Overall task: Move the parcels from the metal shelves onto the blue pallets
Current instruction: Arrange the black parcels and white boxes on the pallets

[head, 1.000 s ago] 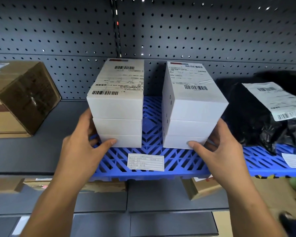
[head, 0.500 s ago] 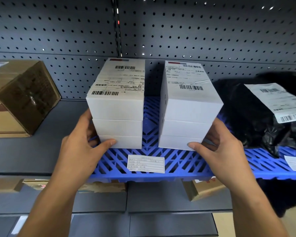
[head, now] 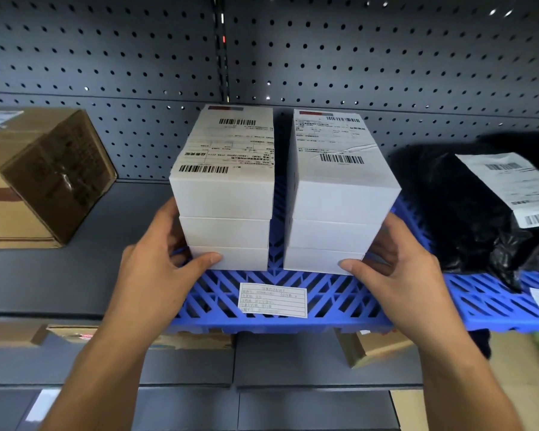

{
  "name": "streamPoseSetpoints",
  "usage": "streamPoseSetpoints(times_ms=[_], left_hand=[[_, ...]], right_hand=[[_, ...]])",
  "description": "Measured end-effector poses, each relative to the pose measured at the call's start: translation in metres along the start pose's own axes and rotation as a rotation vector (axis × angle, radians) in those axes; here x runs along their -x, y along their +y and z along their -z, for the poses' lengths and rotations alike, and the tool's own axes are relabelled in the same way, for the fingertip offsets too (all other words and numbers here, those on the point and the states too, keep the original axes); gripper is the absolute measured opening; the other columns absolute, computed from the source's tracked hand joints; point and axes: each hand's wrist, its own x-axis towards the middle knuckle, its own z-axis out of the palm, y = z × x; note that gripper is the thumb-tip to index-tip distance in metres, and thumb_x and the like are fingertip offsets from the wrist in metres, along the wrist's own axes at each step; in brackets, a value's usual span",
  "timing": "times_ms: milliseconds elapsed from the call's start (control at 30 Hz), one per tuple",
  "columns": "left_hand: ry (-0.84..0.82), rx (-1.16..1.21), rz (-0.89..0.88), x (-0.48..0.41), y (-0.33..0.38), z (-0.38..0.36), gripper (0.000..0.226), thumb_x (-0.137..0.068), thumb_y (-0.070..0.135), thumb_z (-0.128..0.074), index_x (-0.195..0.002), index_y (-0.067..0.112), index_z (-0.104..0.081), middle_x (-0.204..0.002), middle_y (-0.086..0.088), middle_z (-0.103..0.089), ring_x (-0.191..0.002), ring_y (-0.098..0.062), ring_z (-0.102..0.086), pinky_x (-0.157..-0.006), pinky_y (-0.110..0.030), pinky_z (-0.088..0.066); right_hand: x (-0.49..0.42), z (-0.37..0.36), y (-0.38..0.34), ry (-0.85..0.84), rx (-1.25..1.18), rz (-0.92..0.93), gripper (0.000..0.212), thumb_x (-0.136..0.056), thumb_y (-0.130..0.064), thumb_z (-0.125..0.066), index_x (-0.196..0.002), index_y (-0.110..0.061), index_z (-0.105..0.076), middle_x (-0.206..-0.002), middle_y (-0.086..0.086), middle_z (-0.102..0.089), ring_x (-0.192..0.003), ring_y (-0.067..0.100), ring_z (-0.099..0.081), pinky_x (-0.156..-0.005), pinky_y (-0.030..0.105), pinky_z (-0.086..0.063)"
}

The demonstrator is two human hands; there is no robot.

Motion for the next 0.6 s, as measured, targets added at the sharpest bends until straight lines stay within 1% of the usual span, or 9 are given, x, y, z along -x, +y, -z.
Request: streamPoseSetpoints(times_ms=[67,167,233,333,433,500,600], left_hand=[[-0.004,-0.007,-0.005,-0.0014,0.0001,-0.0008,0.084,-0.078,0.009,-0.084,-0.141,0.048,-0.043,-0.098,0.045,-0.062,-0.101,0.023,-0.058,-0.088,-0.005,-0.048],[-0.006,-0.004,-0.009,-0.0023,0.0007,-0.0024,0.084,-0.078,0.008,-0.084,-0.143,0.043,-0.044,-0.106,0.035,-0.062,-0.099,0.026,-0.056,-0.081,0.002,-0.046],[-0.008,0.0,-0.014,-0.0026,0.0011,-0.0037,0.084,-0.078,0.008,-0.084,-0.144,0.04,-0.045,-0.109,0.031,-0.062,-0.096,0.027,-0.057,-0.08,0.003,-0.045],[-0.012,-0.008,-0.022,-0.0029,0.0012,-0.0049,0.084,-0.077,0.009,-0.084,-0.144,0.041,-0.044,-0.109,0.032,-0.062,-0.097,0.026,-0.058,-0.08,0.002,-0.046],[-0.017,-0.01,-0.02,-0.0031,0.0013,-0.0043,0.084,-0.077,0.01,-0.085,-0.144,0.042,-0.044,-0.111,0.032,-0.063,-0.099,0.024,-0.058,-0.08,0.0,-0.047],[-0.015,-0.009,-0.021,-0.0031,0.0017,-0.004,0.085,-0.077,0.01,-0.085,-0.143,0.044,-0.044,-0.111,0.031,-0.063,-0.103,0.022,-0.058,-0.081,-0.001,-0.047],[-0.015,-0.001,-0.017,-0.0029,0.0024,-0.0041,0.085,-0.077,0.01,-0.085,-0.144,0.044,-0.043,-0.112,0.03,-0.064,-0.104,0.02,-0.059,-0.085,-0.006,-0.048]], right_hand=[[-0.0003,-0.0018,-0.0002,-0.002,-0.015,0.002,0.082,-0.082,-0.007,-0.084,-0.147,-0.041,-0.047,-0.123,-0.033,-0.067,-0.118,-0.011,-0.061,-0.105,0.027,-0.053],[-0.0006,-0.0039,0.0007,-0.003,-0.036,0.004,0.083,-0.083,-0.004,-0.083,-0.148,-0.04,-0.046,-0.125,-0.028,-0.068,-0.119,-0.007,-0.063,-0.106,0.033,-0.054],[-0.0006,-0.0041,0.0016,-0.003,-0.042,0.005,0.084,-0.083,-0.003,-0.082,-0.149,-0.04,-0.046,-0.126,-0.026,-0.069,-0.12,-0.005,-0.063,-0.106,0.035,-0.054],[-0.001,-0.0035,0.0019,0.0,-0.044,0.002,0.084,-0.083,-0.003,-0.082,-0.149,-0.041,-0.045,-0.124,-0.024,-0.07,-0.119,-0.005,-0.064,-0.105,0.033,-0.054],[-0.002,-0.0046,-0.0002,-0.007,-0.035,0.006,0.085,-0.083,-0.005,-0.083,-0.149,-0.042,-0.045,-0.122,-0.027,-0.07,-0.118,-0.006,-0.064,-0.104,0.031,-0.055],[-0.0025,-0.0059,-0.0007,-0.013,-0.026,0.009,0.085,-0.083,-0.006,-0.083,-0.149,-0.043,-0.044,-0.121,-0.027,-0.07,-0.118,-0.007,-0.063,-0.104,0.029,-0.055],[-0.0035,-0.0071,-0.0022,-0.017,-0.018,0.005,0.086,-0.083,-0.006,-0.083,-0.15,-0.043,-0.043,-0.12,-0.028,-0.07,-0.117,-0.009,-0.063,-0.102,0.023,-0.054]])
